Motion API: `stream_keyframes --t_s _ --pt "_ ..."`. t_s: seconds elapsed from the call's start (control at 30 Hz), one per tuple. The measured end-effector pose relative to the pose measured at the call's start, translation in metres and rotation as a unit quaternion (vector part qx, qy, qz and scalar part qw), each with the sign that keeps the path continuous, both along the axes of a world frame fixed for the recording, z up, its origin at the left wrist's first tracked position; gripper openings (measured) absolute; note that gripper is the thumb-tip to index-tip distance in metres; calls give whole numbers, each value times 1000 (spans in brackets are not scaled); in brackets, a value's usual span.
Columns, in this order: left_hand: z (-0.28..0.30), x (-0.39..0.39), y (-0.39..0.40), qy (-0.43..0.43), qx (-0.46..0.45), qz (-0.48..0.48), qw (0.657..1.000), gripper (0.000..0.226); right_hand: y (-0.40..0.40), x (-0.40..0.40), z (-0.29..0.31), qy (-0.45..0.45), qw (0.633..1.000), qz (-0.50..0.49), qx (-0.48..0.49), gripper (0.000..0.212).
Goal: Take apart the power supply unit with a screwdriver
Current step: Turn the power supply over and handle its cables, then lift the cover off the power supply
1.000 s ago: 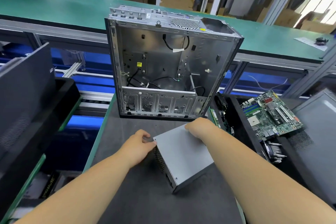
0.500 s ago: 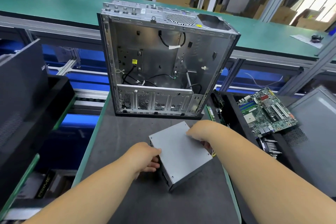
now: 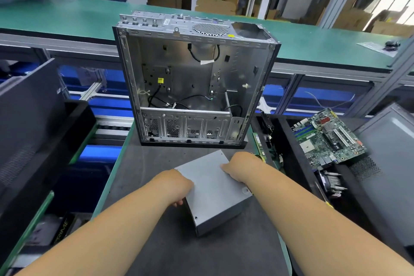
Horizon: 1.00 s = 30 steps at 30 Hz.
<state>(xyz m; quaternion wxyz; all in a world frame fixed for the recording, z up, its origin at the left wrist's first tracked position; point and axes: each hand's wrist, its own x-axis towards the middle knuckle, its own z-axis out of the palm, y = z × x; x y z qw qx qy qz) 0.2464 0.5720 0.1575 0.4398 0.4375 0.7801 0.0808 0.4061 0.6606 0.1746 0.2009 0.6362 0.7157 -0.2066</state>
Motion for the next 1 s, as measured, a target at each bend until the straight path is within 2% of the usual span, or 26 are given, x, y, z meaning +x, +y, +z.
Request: stream_keyframes --t_s 0.1,0.27,0.33,0.4,0.5,0.57,0.63,0.73,0.8,0.87,0.93,1.0 --pt "0 1 3 4 19 5 1000 20 0 2 -3 24 999 -42 -10 51" --pt "-5 0 6 -55 31 97 993 17 -3 5 -8 30 995 -90 -7 63" --pt "-5 1 5 -81 32 116 989 15 -3 4 -7 7 997 -80 -18 60" --pt "-6 2 3 -74 31 112 990 16 -3 4 -11 -11 998 -66 -21 47" --pt "-11 3 3 -2 34 65 997 21 -4 8 -27 97 985 -140 2 40" --pt "-14 3 0 39 46 49 997 16 -9 9 -42 188 959 -210 17 35" --pt "-23 2 -4 14 80 82 993 11 -13 8 -55 256 925 -276 48 28" --pt "-31 2 -11 -84 131 178 972 7 -13 7 -62 267 909 -312 70 30" --pt "-34 2 -13 -120 144 196 963 7 -15 7 -65 257 909 -318 76 36" --pt "-37 2 -16 -119 156 183 963 5 -22 6 -64 283 900 -314 108 37" --pt "-35 2 -16 -88 165 157 970 6 -27 4 -63 324 875 -335 133 34" --pt "-29 0 -14 -62 160 133 976 6 -26 2 -60 329 867 -351 128 32"
